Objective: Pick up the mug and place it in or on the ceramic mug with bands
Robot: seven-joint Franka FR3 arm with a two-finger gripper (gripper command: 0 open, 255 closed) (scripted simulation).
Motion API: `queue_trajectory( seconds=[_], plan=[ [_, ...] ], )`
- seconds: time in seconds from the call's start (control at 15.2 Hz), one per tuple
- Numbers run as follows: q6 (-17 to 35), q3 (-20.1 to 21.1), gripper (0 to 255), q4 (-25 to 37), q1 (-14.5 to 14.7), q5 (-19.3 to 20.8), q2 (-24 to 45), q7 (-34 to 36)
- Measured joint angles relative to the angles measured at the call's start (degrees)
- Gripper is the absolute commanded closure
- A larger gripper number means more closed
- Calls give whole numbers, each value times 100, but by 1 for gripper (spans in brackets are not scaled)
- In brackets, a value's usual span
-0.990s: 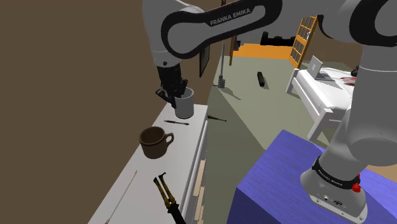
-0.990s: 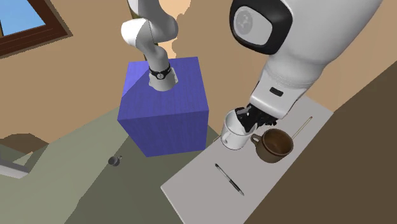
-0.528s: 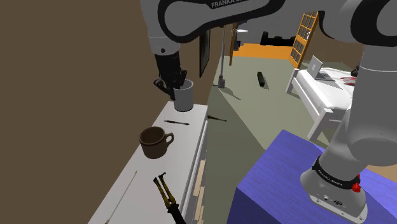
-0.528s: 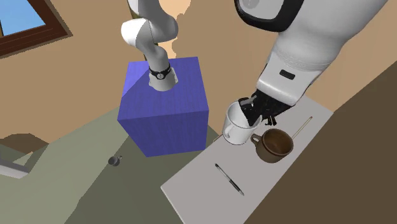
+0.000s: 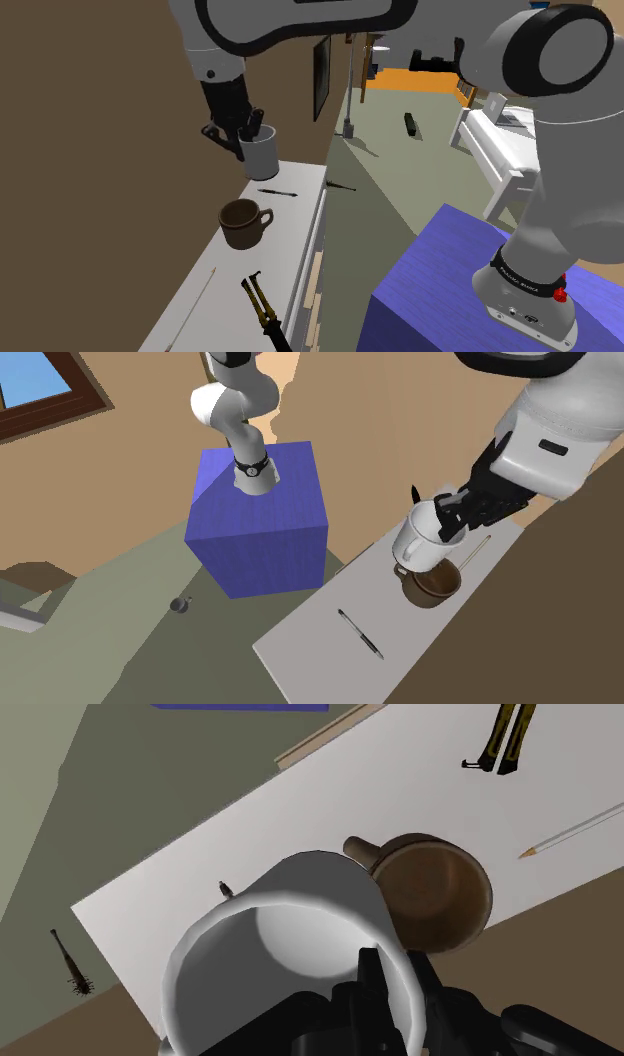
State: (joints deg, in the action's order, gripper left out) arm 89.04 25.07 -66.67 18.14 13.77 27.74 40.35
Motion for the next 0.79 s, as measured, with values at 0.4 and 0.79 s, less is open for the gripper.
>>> queue_trajectory(
  seconds=[0.4, 0.79],
  plan=[
    [-733, -85, 255, 1867, 808, 359, 1158, 275],
    [-165, -57, 255, 1114, 641, 314, 998, 355]
  ],
)
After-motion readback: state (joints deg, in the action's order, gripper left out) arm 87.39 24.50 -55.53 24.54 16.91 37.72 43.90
